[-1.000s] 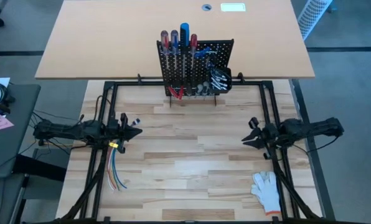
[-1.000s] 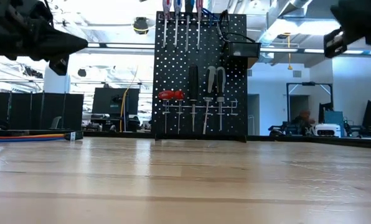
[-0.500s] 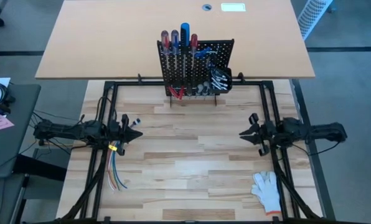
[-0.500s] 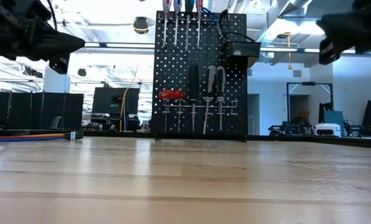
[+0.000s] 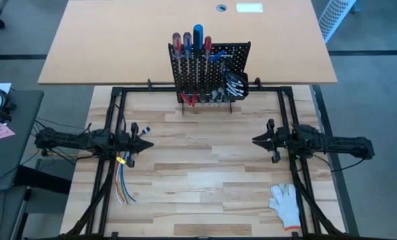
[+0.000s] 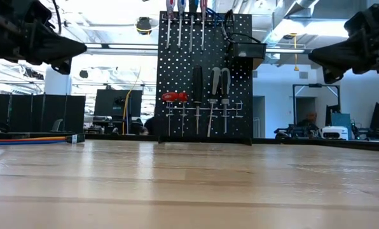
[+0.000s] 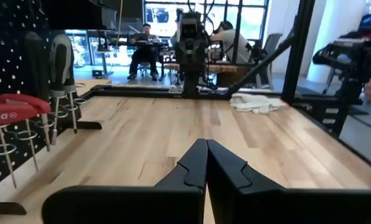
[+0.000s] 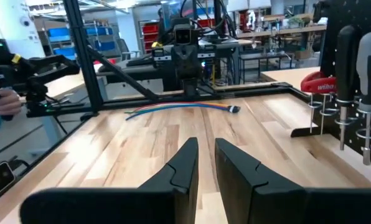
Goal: Hang tools onto peg board
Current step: Return to Home Position
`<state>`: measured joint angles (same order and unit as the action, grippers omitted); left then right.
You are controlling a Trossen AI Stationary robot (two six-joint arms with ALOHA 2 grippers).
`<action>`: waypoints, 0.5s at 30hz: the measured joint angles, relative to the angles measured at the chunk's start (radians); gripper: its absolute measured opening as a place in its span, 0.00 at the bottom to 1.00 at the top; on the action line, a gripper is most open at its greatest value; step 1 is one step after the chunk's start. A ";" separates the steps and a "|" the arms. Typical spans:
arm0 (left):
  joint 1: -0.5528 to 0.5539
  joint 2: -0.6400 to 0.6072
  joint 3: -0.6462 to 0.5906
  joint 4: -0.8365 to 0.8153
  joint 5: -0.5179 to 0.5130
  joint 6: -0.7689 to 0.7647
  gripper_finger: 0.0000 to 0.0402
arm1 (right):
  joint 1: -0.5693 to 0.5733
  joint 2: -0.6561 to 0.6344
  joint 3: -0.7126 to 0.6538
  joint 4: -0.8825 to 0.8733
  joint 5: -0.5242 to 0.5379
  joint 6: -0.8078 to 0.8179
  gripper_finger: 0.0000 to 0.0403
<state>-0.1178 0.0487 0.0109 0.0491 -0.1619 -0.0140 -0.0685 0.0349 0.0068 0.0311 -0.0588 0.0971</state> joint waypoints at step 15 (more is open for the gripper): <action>0.000 0.023 0.000 0.002 -0.013 0.025 0.00 | -0.006 0.000 -0.001 -0.003 0.016 -0.027 0.15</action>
<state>-0.1178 0.0718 0.0104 0.0509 -0.1750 0.0114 -0.0746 0.0345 0.0059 0.0284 -0.0429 0.0706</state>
